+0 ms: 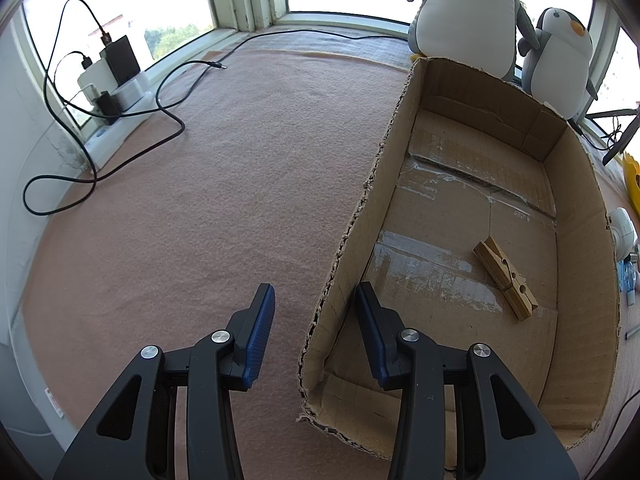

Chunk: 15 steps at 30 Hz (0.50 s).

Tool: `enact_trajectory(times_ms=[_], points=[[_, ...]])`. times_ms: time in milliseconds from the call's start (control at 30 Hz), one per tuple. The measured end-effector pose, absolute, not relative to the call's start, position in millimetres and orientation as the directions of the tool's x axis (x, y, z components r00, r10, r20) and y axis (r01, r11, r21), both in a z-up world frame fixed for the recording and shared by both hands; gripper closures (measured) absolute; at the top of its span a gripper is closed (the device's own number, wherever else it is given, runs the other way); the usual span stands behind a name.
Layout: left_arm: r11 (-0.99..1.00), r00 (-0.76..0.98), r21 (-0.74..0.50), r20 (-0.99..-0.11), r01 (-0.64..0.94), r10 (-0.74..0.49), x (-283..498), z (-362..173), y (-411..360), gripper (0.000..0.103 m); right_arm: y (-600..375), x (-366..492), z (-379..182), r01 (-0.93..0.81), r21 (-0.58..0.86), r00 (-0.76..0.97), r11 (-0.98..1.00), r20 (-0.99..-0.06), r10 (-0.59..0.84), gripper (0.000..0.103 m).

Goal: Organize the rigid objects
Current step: 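Carry the blue tape measure with the right gripper over the box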

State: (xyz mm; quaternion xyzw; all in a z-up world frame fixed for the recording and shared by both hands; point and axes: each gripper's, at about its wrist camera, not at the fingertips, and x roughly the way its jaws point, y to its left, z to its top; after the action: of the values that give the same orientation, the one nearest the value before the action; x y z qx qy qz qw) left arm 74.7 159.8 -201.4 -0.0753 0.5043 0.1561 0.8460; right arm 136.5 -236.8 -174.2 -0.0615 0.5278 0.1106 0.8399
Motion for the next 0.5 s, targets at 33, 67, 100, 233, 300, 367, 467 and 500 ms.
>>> enact_trajectory(times_ms=[33, 67, 100, 233, 300, 367, 467, 500], points=[[0.94, 0.442, 0.03, -0.877, -0.339, 0.188, 74.6, -201.3, 159.9, 0.062, -233.7, 134.9, -169.3, -0.257, 0.017, 0.426, 0.966, -0.896, 0.129, 0.058], [0.94, 0.443, 0.032, -0.877, -0.338, 0.189, 74.6, -201.3, 159.8, 0.062, -229.6, 133.9, -164.2, -0.264, 0.022, 0.432, 0.964, -0.891, 0.139, 0.058], [0.941, 0.442, 0.035, -0.876, -0.336, 0.19, 74.6, -201.1, 159.3, 0.062, -225.0, 132.2, -158.6, -0.273, 0.029, 0.44, 0.962, -0.885, 0.152, 0.057], [0.942, 0.443, 0.036, -0.876, -0.334, 0.191, 75.1, -200.9, 159.0, 0.062, -202.1, 126.4, -137.5, -0.312, 0.057, 0.464, 0.948, -0.862, 0.205, 0.058], [0.942, 0.441, 0.036, -0.877, -0.334, 0.19, 75.6, -200.7, 158.9, 0.062, -187.7, 124.0, -128.6, -0.334, 0.076, 0.465, 0.939, -0.854, 0.234, 0.058], [0.944, 0.441, 0.041, -0.877, -0.328, 0.191, 76.4, -200.7, 158.4, 0.062, -170.6, 122.0, -120.4, -0.363, 0.084, 0.464, 0.928, -0.847, 0.258, 0.058], [0.947, 0.44, 0.041, -0.878, -0.319, 0.187, 77.4, -200.6, 158.8, 0.062, -140.5, 120.4, -109.6, -0.406, 0.085, 0.468, 0.91, -0.836, 0.287, 0.058], [0.948, 0.441, 0.037, -0.879, -0.316, 0.182, 77.1, -200.7, 159.3, 0.062, -131.0, 120.4, -107.3, -0.416, 0.086, 0.468, 0.905, -0.833, 0.294, 0.058]])
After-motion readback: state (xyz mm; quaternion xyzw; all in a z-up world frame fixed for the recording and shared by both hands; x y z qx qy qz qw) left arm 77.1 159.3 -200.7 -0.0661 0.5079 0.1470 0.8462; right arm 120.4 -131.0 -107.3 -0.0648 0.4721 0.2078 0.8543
